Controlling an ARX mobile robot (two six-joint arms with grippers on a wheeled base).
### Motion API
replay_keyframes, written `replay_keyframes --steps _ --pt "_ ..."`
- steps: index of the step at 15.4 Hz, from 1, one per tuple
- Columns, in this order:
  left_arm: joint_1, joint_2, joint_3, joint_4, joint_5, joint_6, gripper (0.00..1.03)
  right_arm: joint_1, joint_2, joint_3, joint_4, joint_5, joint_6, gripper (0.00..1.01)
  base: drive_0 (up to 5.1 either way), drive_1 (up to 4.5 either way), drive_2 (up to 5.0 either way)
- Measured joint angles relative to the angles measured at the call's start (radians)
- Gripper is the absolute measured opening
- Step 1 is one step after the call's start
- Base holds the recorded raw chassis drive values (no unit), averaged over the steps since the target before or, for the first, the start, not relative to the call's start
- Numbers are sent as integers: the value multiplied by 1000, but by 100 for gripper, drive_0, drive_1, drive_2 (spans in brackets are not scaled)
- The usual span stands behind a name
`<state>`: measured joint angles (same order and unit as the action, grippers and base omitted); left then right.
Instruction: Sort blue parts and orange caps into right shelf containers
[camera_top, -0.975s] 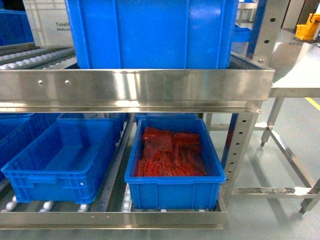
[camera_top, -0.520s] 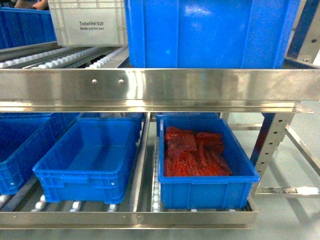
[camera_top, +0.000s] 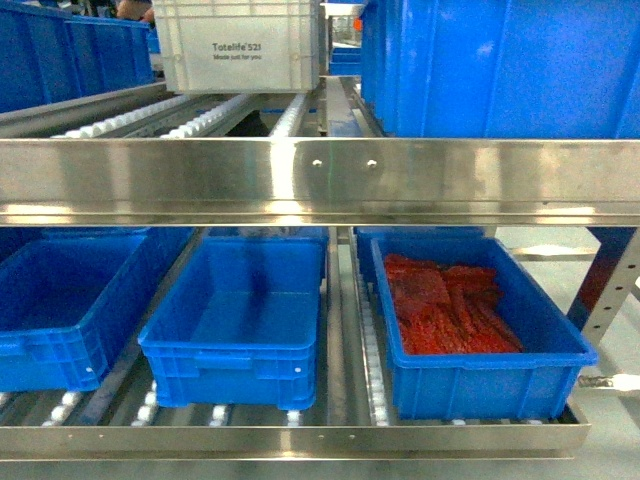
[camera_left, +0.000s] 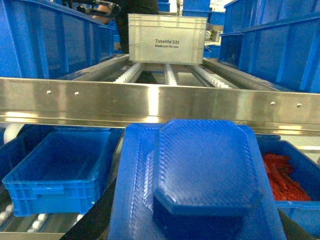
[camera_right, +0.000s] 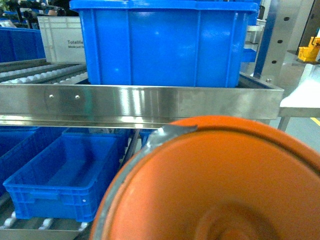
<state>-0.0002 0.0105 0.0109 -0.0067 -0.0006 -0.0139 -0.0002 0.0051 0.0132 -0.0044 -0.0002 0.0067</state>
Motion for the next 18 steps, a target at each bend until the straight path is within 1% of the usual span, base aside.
replay_keyframes --steps 18 --pt "0 0 0 0 0 0 42 0 0 0 -1 0 0 43 -494 252 252"
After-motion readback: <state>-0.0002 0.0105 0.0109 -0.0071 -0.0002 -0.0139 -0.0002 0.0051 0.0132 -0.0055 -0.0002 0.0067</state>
